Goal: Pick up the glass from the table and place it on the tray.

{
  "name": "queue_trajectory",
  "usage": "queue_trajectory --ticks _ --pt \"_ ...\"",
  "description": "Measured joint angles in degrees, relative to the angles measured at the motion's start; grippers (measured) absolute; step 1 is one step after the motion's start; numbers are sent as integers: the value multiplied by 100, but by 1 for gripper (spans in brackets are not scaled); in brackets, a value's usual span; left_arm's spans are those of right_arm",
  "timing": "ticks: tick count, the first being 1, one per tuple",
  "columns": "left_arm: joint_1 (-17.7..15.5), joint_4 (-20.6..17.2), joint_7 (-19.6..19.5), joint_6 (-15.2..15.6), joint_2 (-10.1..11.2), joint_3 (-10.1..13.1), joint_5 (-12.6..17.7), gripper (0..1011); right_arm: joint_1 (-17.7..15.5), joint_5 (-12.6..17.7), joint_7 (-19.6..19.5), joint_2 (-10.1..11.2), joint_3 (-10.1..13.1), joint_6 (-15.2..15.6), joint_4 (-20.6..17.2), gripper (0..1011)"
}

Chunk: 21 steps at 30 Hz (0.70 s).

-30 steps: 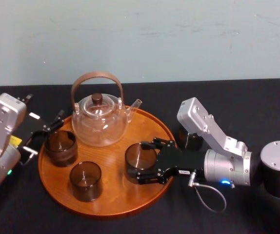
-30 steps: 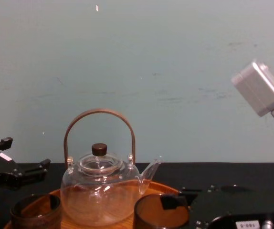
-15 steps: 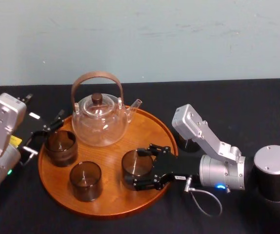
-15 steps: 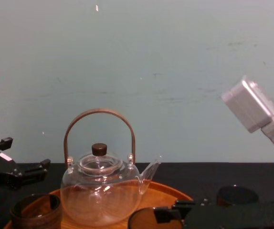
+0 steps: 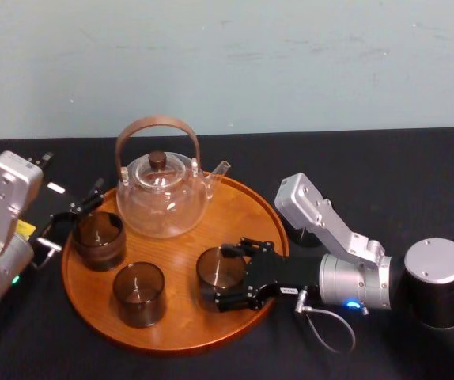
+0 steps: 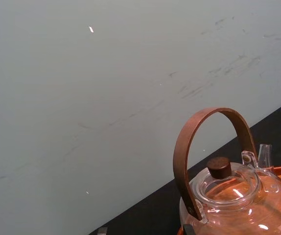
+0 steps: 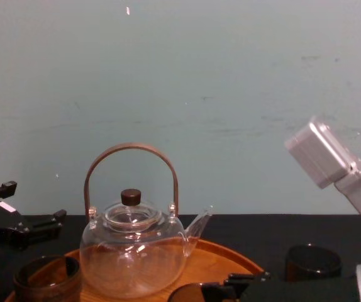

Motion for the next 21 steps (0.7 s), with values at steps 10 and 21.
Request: queue_trajectory --ticks 10,21 --pt "0 0 0 0 0 0 0 1001 21 -3 10 -39 -29 3 112 908" --pt "0 0 0 0 0 0 0 1001 2 -69 -55 -27 -42 27 107 908"
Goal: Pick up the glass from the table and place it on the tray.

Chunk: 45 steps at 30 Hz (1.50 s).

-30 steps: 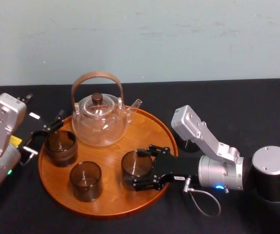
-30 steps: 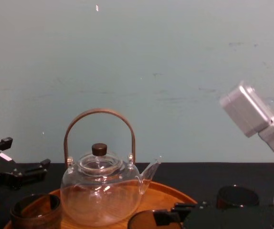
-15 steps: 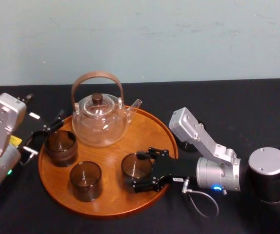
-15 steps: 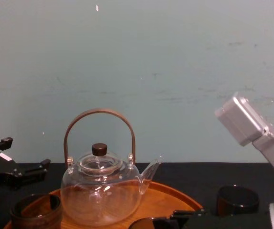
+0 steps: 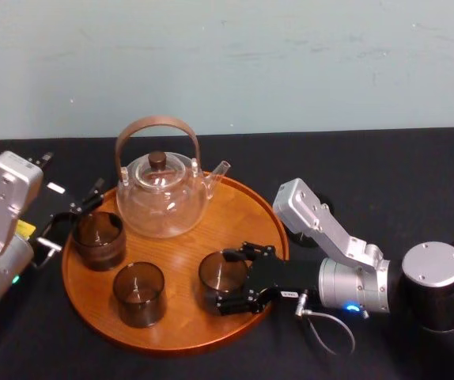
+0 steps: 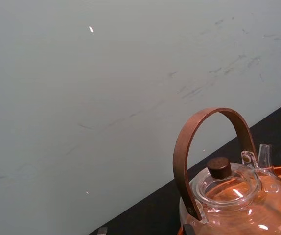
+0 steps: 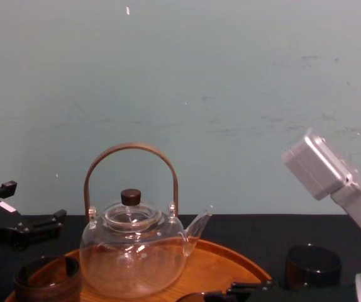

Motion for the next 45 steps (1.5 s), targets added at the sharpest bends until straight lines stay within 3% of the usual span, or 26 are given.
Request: queue_trajectory --ticks 7,13,34,45 --pt "0 0 0 0 0 0 0 1001 -1 5 4 -1 0 3 -3 912" --pt "0 0 0 0 0 0 0 1001 -1 14 9 -1 1 6 -3 1002" --pt "0 0 0 0 0 0 0 1002 -1 26 20 -1 6 10 -2 1002" --pt "0 0 0 0 0 0 0 1001 -244 230 122 367 200 -57 -367 1002"
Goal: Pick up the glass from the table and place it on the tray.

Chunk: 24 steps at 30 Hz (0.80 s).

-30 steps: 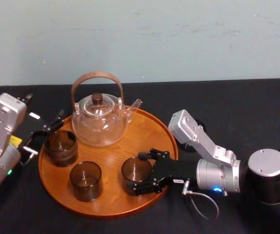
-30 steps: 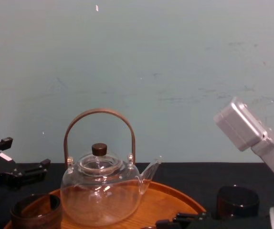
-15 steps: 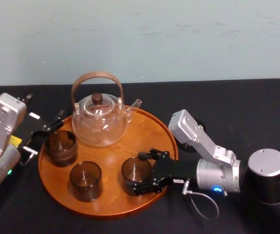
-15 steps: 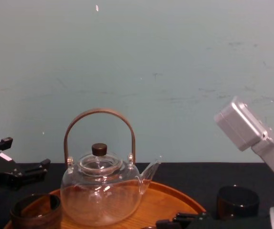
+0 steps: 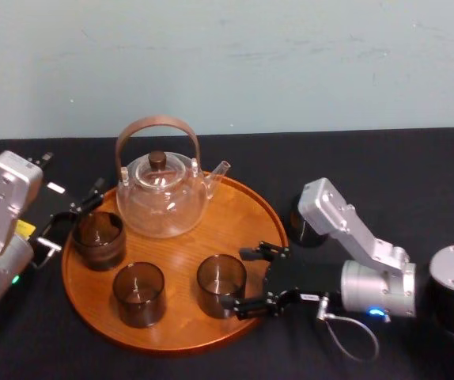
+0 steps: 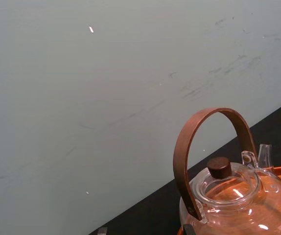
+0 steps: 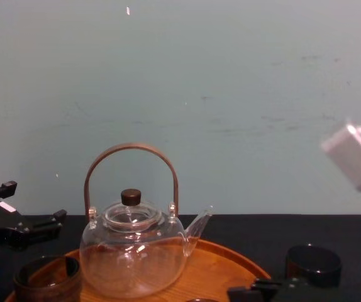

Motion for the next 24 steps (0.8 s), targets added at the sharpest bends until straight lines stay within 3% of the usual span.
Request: queue_trajectory --ticks 14,24 --pt "0 0 0 0 0 0 0 1001 -626 342 -5 775 442 -279 -702 1002" --pt "0 0 0 0 0 0 0 1001 -1083 537 -451 1006 916 -378 -921 1002"
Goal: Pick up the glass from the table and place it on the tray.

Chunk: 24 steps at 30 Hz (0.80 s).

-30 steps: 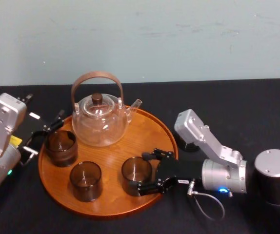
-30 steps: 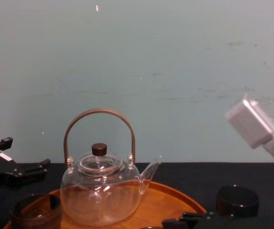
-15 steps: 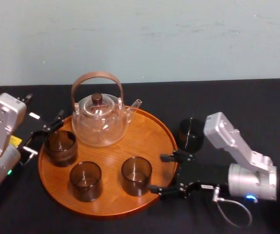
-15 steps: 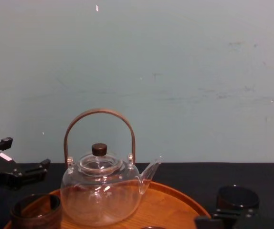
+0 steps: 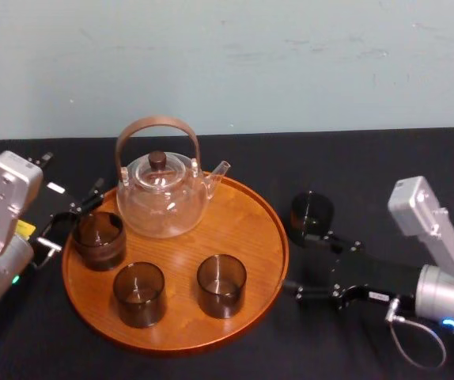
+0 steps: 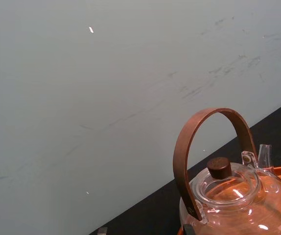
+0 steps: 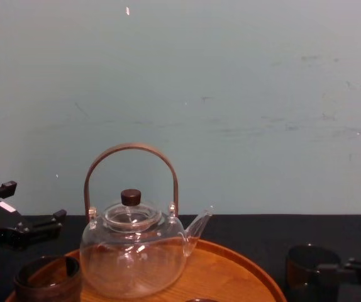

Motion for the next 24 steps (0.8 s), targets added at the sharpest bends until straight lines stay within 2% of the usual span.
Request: queue_trajectory --ticks 5,12,24 --pt "0 0 0 0 0 0 0 1001 -238 96 -418 -36 350 60 -13 1002" --pt "0 0 0 0 0 0 0 1001 -339 105 -768 -158 613 237 59 1002" --pt "0 0 0 0 0 0 0 1001 -196 -17 -1047 -444 785 632 333 1002"
